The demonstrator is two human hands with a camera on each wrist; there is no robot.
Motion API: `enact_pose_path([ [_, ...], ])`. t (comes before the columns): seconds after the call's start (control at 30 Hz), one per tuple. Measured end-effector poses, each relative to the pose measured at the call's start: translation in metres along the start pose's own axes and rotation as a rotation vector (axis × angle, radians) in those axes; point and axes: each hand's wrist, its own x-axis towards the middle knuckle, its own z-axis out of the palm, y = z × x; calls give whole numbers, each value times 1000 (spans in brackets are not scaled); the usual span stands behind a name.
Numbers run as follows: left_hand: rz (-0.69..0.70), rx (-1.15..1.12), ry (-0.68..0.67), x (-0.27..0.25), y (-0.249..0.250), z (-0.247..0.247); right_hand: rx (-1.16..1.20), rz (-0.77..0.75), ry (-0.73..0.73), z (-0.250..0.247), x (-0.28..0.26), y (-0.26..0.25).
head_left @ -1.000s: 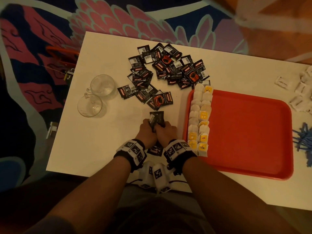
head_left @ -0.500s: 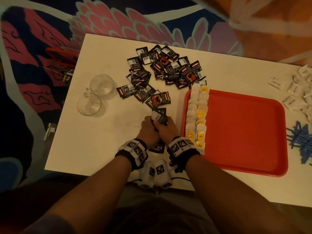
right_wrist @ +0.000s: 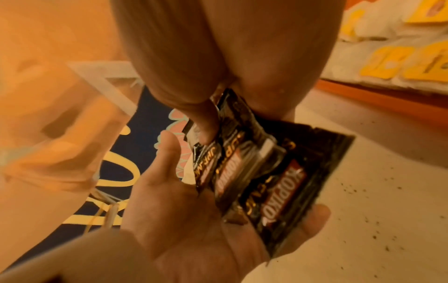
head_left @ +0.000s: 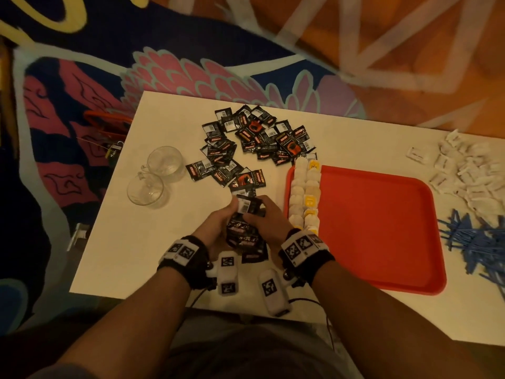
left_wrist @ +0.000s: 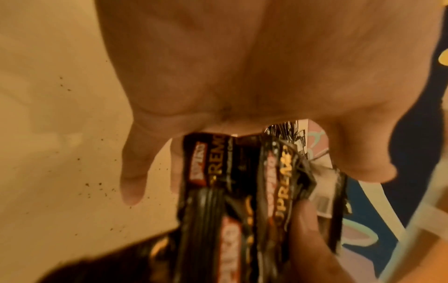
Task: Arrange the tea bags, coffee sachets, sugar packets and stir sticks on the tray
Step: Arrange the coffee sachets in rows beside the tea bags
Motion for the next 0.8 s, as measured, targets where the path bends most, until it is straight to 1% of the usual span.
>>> enact_pose_path([
  [0.17,32,-80,-100,-11,14,1,48,-39,-10,-11,-10,-14],
  [0.23,60,-110,-109,-16,15,8,104,-42,-15,-11,-15,-19],
  [0.3,93,-157,-120,-19,15,17,98,-71,-7,-10,-20,-23],
  [0.37,114,-169,-114,-22,14,25,16,-110,-13,-10,-23,-26],
  [0.43,105,-145,-102,-24,14,30,-179,-162,-10,-14,-27,-28],
  [0.5,94,-131,-87,-25,14,31,-440,-252,88,-20,-27,-27],
  [0.53,94,-123,-75,-25,15,30,-510,-290,144,-25,-29,-28],
  [0.6,109,-96,-57,-22,17,29,-460,-298,212,-31,-32,-30],
  [0.67,132,-72,-49,-23,19,33,-383,-286,244,-35,-34,-32],
  [0.8,145,-99,-93,-24,16,38,-256,-244,282,-39,-36,-34],
])
